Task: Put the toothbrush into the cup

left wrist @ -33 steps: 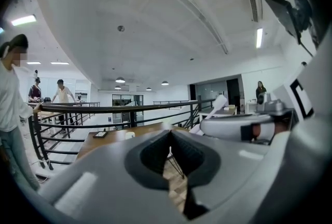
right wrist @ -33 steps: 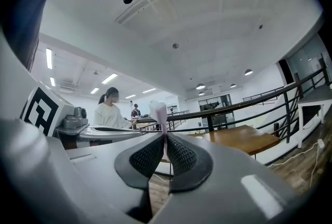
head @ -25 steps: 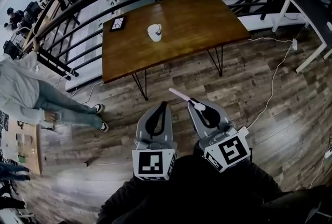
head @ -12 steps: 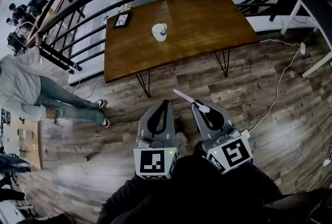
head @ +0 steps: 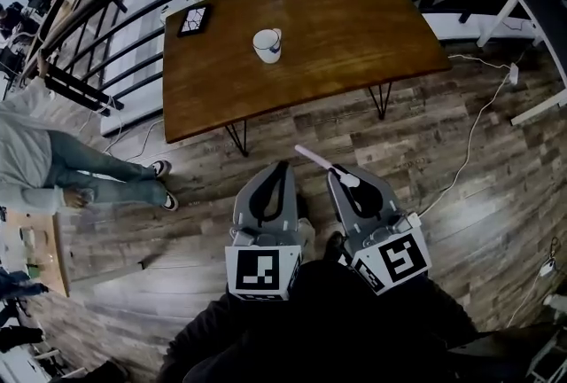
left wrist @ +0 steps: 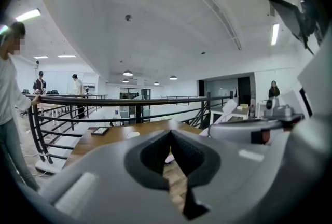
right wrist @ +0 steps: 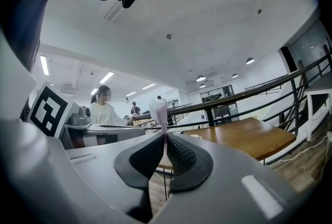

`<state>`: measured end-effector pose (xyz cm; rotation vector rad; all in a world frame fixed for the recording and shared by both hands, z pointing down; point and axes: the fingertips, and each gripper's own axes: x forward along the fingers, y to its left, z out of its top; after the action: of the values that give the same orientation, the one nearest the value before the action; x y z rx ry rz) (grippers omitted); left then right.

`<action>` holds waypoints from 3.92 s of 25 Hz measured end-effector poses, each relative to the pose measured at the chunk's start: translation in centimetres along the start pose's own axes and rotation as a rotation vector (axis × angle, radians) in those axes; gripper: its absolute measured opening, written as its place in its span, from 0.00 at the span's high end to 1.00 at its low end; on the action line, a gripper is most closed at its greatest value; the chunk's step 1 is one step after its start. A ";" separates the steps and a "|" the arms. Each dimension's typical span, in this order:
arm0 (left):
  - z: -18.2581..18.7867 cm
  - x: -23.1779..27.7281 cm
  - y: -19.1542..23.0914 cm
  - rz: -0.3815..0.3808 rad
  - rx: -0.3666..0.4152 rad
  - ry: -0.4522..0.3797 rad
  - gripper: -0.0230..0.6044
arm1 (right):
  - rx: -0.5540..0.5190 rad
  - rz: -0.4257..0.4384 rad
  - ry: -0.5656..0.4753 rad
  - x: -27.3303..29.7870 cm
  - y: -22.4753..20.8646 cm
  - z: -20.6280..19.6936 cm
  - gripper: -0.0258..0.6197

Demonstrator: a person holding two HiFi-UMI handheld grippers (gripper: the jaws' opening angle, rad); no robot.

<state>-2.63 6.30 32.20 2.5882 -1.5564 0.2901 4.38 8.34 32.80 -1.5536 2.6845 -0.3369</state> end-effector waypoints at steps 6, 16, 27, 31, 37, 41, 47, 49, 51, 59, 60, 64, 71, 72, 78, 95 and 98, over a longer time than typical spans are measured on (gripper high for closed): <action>1.0 3.5 4.0 0.001 -0.032 -0.022 0.95 | -0.026 0.007 0.006 5.6 -0.7 1.0 0.93; 4.4 7.3 11.4 -0.003 -0.056 -0.118 0.95 | -0.110 -0.002 -0.012 13.8 -0.3 4.6 0.93; 4.0 11.3 13.9 -0.031 -0.080 -0.092 0.95 | -0.110 -0.011 0.019 18.2 -1.6 4.3 0.93; 3.8 13.4 14.3 -0.021 -0.074 -0.068 0.95 | -0.081 0.000 0.030 20.0 -3.1 3.9 0.93; 3.1 17.3 15.0 -0.006 -0.076 -0.002 0.95 | -0.041 0.018 0.058 22.6 -6.1 3.4 0.93; 3.0 20.3 15.1 -0.001 -0.063 0.026 0.95 | -0.009 0.034 0.067 24.7 -8.6 3.2 0.93; 3.9 25.0 15.8 0.023 -0.034 0.051 0.95 | 0.027 0.074 0.050 28.4 -11.9 4.2 0.93; 4.9 26.2 15.9 0.038 -0.014 0.038 0.95 | 0.019 0.100 0.033 29.5 -12.8 5.1 0.93; 6.1 27.1 16.2 0.063 -0.004 0.024 0.95 | 0.011 0.128 0.016 30.4 -13.3 6.2 0.93; 8.4 29.2 18.3 0.183 0.004 -0.033 0.95 | -0.035 0.247 -0.037 33.9 -14.4 8.8 0.93; 8.5 29.3 18.8 0.195 0.002 -0.037 0.95 | -0.043 0.259 -0.036 34.3 -14.3 9.0 0.93; 9.2 29.8 21.0 0.224 -0.009 -0.054 0.95 | -0.069 0.277 -0.024 36.1 -13.9 9.3 0.93; 8.2 31.2 22.4 0.198 -0.057 -0.034 0.95 | -0.061 0.250 0.047 37.7 -14.3 8.0 0.93; 8.0 31.4 22.3 0.191 -0.063 -0.028 0.95 | -0.059 0.244 0.058 37.7 -14.5 7.6 0.93; 5.8 32.2 21.1 0.134 -0.091 0.017 0.95 | -0.032 0.194 0.108 37.0 -15.4 5.4 0.93; 1.1 32.3 21.1 0.099 -0.164 0.139 0.95 | 0.034 0.162 0.255 36.8 -15.3 -0.1 0.92; 0.2 32.7 21.7 0.100 -0.177 0.161 0.95 | 0.037 0.162 0.288 37.5 -15.4 -1.3 0.92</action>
<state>-6.85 -32.16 39.02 2.2991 -1.5802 0.3431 -1.55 -30.99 40.46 -1.3583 2.9722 -0.6458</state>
